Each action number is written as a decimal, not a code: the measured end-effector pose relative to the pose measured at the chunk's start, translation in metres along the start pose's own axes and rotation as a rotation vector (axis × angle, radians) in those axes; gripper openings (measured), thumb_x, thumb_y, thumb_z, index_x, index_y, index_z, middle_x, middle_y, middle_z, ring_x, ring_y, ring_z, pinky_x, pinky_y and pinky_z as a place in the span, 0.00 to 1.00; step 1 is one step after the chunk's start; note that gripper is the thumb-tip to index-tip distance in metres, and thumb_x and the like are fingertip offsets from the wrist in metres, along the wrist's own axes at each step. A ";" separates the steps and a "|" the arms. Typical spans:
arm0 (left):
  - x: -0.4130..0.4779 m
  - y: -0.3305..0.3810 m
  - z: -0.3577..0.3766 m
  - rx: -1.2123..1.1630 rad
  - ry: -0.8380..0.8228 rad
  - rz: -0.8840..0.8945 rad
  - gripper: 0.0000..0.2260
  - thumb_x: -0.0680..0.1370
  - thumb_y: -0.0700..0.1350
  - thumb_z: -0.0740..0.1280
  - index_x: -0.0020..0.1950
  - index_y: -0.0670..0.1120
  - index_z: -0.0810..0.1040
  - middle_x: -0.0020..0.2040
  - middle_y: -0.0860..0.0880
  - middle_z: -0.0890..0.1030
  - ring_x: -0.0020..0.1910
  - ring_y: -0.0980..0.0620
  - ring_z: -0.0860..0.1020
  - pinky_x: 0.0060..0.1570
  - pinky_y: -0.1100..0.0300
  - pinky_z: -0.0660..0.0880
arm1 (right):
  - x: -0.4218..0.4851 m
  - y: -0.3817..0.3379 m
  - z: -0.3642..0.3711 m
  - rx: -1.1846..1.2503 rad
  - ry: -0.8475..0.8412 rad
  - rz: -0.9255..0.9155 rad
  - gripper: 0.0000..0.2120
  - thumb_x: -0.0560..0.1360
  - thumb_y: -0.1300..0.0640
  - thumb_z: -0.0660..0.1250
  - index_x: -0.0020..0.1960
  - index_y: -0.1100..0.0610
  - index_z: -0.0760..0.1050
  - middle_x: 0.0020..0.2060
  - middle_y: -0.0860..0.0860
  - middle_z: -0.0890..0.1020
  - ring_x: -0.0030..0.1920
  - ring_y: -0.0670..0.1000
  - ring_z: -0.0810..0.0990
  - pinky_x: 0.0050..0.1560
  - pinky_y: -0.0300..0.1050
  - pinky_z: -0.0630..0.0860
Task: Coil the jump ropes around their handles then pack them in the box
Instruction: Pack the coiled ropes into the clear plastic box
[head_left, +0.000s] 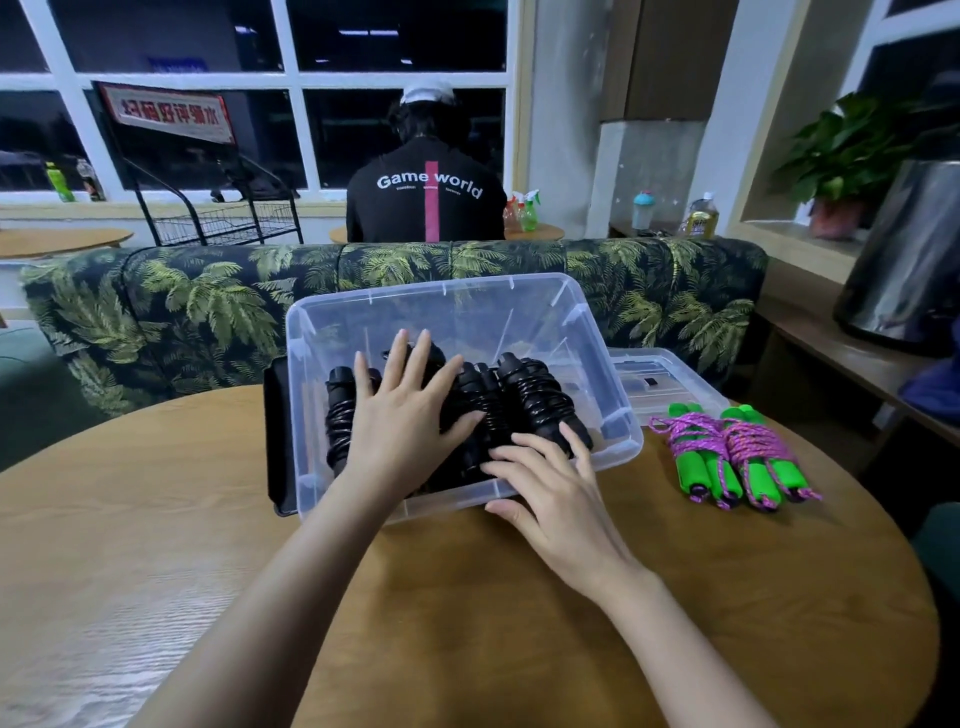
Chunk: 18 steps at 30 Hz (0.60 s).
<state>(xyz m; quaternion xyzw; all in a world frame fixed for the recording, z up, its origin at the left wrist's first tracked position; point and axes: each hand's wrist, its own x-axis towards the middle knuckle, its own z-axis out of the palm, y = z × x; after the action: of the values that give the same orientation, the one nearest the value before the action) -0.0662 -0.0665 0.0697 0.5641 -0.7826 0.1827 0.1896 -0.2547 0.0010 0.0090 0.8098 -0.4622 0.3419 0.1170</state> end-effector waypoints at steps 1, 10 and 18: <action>0.000 -0.001 0.001 -0.003 0.019 -0.008 0.32 0.77 0.68 0.53 0.77 0.55 0.64 0.80 0.45 0.57 0.80 0.43 0.50 0.74 0.33 0.48 | 0.000 0.002 -0.003 0.004 0.014 -0.013 0.24 0.82 0.39 0.53 0.65 0.51 0.77 0.65 0.45 0.77 0.71 0.48 0.69 0.77 0.55 0.48; 0.014 -0.008 0.005 -0.045 -0.037 -0.061 0.37 0.72 0.73 0.45 0.79 0.59 0.58 0.81 0.47 0.53 0.80 0.47 0.45 0.75 0.36 0.42 | -0.035 0.096 -0.026 -0.265 0.296 0.596 0.21 0.82 0.49 0.57 0.71 0.56 0.69 0.75 0.57 0.65 0.74 0.58 0.64 0.73 0.60 0.63; 0.012 -0.009 0.007 -0.073 0.003 -0.051 0.35 0.74 0.71 0.51 0.78 0.57 0.61 0.80 0.46 0.55 0.80 0.46 0.48 0.75 0.37 0.45 | -0.063 0.164 -0.010 -0.465 -0.440 0.762 0.35 0.80 0.35 0.49 0.81 0.52 0.48 0.80 0.55 0.50 0.80 0.55 0.47 0.78 0.57 0.38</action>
<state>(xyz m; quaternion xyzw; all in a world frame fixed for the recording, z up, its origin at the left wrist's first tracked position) -0.0617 -0.0821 0.0700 0.5763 -0.7739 0.1497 0.2158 -0.4166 -0.0413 -0.0466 0.5886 -0.8031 0.0693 0.0609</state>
